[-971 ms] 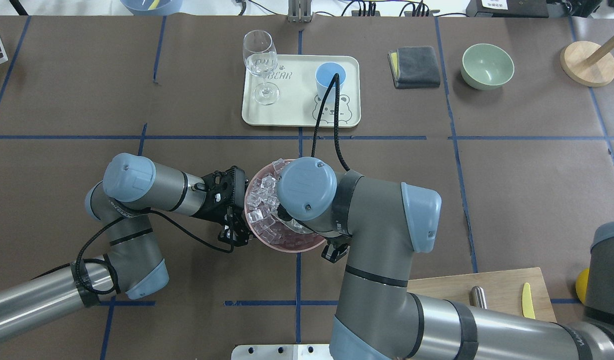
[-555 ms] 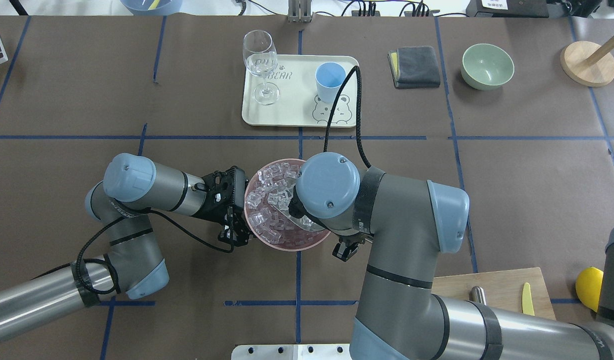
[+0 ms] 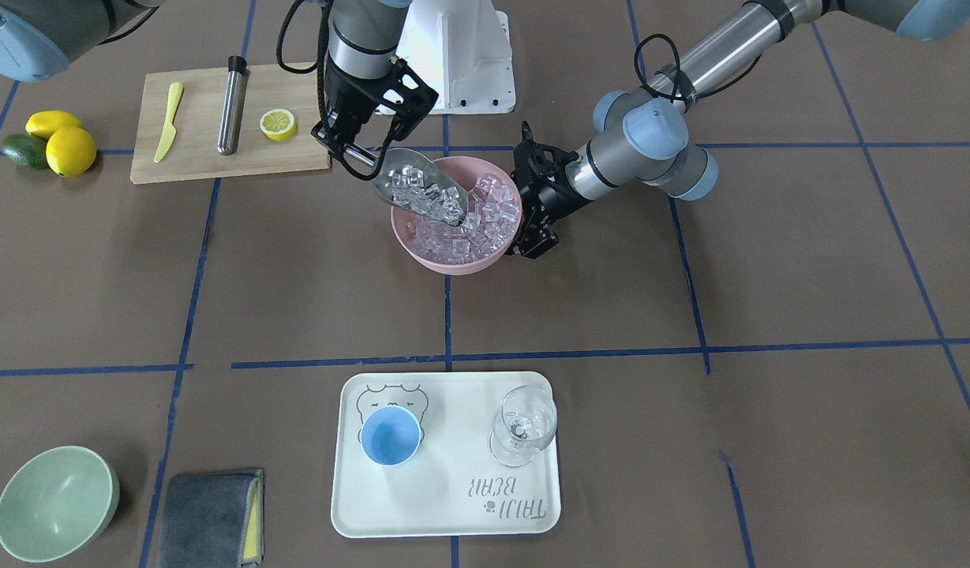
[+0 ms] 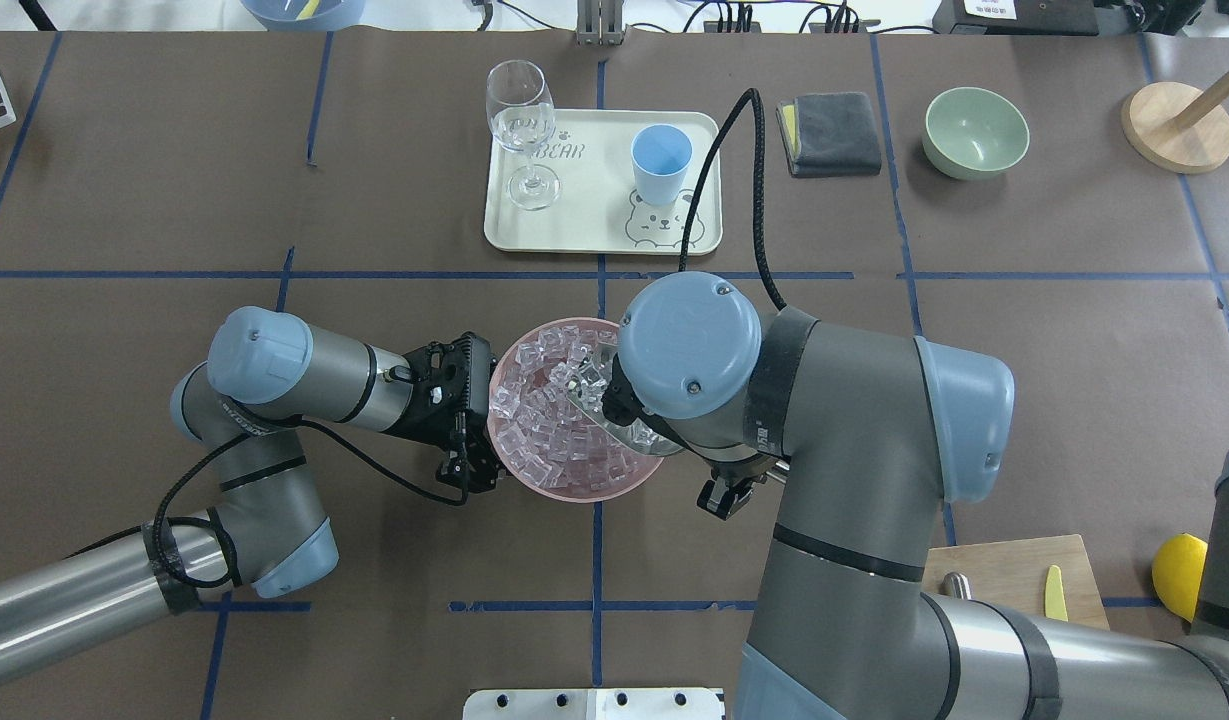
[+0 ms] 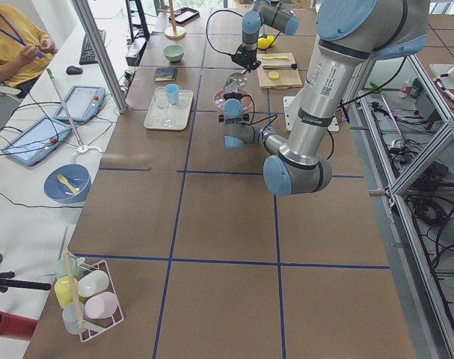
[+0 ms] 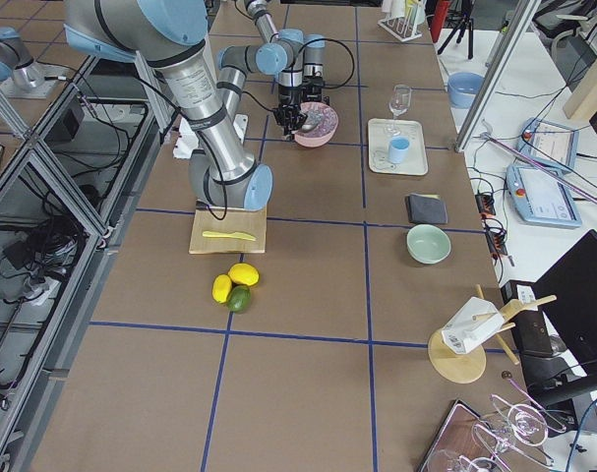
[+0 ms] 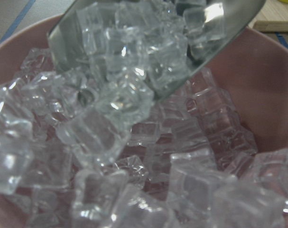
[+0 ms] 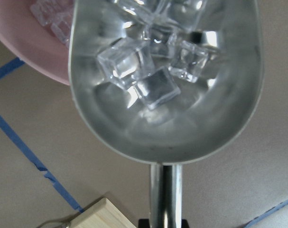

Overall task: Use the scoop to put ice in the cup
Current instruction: 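Drag the scoop through the ice with the right gripper while the left holds the bowl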

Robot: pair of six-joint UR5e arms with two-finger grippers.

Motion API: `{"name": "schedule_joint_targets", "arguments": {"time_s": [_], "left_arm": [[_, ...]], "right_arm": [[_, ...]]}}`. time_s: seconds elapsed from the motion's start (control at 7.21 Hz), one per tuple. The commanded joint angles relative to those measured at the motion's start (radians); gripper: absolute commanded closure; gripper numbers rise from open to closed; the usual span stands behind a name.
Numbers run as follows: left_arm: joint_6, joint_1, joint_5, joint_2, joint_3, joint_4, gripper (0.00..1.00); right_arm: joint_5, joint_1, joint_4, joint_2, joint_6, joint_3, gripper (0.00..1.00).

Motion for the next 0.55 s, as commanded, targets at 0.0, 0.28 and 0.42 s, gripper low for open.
{"name": "schedule_joint_targets", "arguments": {"time_s": [0.0, 0.28, 0.42], "left_arm": [[0.002, -0.004, -0.002, 0.001, 0.0, -0.001, 0.0], [0.005, -0.015, -0.003, 0.003, 0.0, -0.003, 0.0], [0.006, -0.021, -0.003, 0.006, 0.0, -0.003, 0.0]], "right_arm": [[0.003, 0.025, -0.043, 0.014, -0.025, 0.01, 1.0], [0.006, 0.053, -0.121, 0.058, -0.057, 0.01, 1.0], [0.006, 0.062, -0.132, 0.063, -0.064, 0.01, 1.0]]}}
